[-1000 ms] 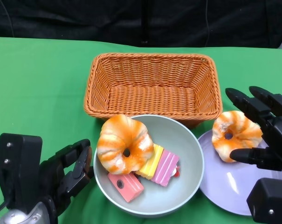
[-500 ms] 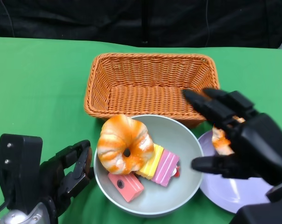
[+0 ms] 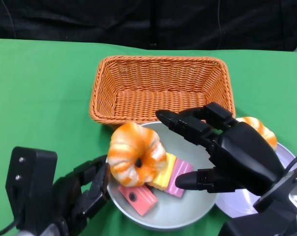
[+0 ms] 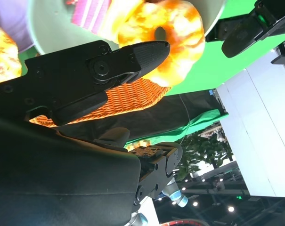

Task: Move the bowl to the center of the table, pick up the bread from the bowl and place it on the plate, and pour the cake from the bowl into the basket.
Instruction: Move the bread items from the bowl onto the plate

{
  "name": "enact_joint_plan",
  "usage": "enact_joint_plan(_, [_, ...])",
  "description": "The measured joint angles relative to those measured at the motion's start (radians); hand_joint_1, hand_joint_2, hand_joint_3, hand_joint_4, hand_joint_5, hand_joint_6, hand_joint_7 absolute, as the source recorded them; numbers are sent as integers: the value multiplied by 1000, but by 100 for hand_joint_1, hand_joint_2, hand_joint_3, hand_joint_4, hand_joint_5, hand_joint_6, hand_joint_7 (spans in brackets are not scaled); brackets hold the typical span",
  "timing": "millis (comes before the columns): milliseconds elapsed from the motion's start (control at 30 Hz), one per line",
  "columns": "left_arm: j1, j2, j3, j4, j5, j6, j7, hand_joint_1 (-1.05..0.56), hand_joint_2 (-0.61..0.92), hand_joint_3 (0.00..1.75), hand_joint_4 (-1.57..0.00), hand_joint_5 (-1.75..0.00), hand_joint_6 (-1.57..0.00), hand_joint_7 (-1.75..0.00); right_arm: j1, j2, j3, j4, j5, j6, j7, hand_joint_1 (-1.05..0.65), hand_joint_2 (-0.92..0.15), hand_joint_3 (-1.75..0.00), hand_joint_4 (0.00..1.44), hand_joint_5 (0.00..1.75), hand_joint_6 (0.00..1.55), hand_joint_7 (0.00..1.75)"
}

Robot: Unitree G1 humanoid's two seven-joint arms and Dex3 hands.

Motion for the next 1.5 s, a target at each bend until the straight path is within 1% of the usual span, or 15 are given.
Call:
enact_joint_plan(133, [21,0,-20,-48,-11,35,0,-63,92,66,0,-76,-32,-1,-11,2,6,10,-9,0,0,-65,-92,-18,0,69,25,10])
enact_joint_plan(267, [32,-2,-23,-73,-22,56,0,-64,92,67,0,-73,-32,0,-15,2,18,12,-16,0,1,-65,-92,-19,0,69,24,10])
enact_joint_plan(400, [32,-2,-29,-76,-8,56,2,-63,92,67,-2,-75,-33,-1,-23,2,27,18,-19,10,14,-65,-92,-19,0,67,25,10])
enact_joint_plan(500, [27,3,-32,-67,9,50,2,-63,92,67,-1,-74,-33,-1,-26,5,37,25,-29,16,17,-64,-92,-15,0,70,26,11])
enact_joint_plan(600, [5,5,-23,-39,32,24,11,-64,92,67,0,-72,-33,-1,-28,14,49,40,-30,16,17,-64,-92,-14,0,72,26,11])
enact_joint_plan(733, [-21,9,1,-11,50,1,25,-66,92,65,0,-74,-32,0,-28,17,59,52,-32,17,17,-63,-92,-14,0,73,25,10])
enact_joint_plan(900, [-29,34,-2,21,90,-47,25,-66,92,66,0,-72,-29,0,-33,22,63,64,-32,22,17,-63,-92,-14,0,71,24,10])
enact_joint_plan(1000, [-31,37,-2,37,102,-73,25,-67,92,66,0,-71,-28,0,-36,25,66,73,-33,25,17,-63,-92,-14,0,72,25,10])
enact_joint_plan(1267, [-35,36,-3,63,122,-101,25,-65,92,67,0,-73,-29,-1,-91,76,106,153,-59,37,8,-65,-92,-16,0,71,25,11])
enact_joint_plan(1500, [-35,28,-5,79,146,-124,26,-65,92,68,0,-71,-30,-1,-145,116,137,251,-95,52,-42,-62,-92,-14,0,74,24,11])
